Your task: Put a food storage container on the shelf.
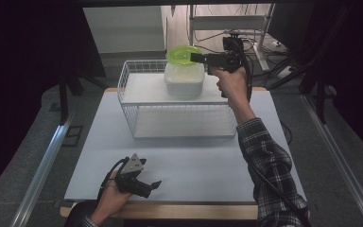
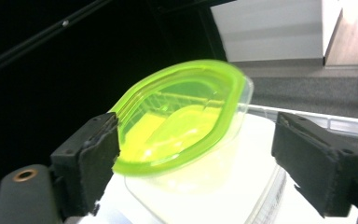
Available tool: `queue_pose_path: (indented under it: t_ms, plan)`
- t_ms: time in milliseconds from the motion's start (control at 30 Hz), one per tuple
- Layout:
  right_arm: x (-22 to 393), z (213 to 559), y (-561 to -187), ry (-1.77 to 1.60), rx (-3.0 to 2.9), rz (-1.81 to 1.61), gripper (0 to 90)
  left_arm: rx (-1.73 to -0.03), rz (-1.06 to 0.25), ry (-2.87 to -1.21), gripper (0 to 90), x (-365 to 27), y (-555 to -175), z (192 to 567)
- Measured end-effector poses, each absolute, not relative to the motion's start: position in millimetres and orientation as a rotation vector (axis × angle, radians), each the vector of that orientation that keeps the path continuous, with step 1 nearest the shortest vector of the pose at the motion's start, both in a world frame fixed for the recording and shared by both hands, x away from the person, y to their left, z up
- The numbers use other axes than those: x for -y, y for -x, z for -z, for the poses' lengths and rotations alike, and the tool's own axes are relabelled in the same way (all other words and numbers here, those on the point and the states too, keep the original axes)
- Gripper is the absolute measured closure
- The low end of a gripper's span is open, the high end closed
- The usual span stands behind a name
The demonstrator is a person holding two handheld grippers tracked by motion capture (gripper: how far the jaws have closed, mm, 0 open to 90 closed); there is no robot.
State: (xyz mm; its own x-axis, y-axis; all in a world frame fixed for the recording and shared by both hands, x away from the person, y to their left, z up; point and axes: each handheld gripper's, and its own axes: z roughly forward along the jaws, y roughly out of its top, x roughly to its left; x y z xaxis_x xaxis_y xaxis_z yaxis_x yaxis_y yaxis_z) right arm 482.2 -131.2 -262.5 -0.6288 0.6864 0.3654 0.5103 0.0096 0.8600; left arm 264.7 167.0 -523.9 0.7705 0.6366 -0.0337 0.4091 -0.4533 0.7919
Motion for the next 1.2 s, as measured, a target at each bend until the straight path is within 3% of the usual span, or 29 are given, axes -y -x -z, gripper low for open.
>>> queue_pose_path:
  t_ms: [267, 1200]
  plan:
    - [132.7, 276.4, -463.5, -1.116, -2.16, -1.573, 6.2, -0.78, -0.337, -2.105, 1.9, -166.8, -264.8, 524.1]
    - [154.5, 324.2, -407.7, -0.989, -2.228, -1.552, 5.2, -0.785, -0.336, -2.092, 1.9, -167.3, -264.9, 524.1]
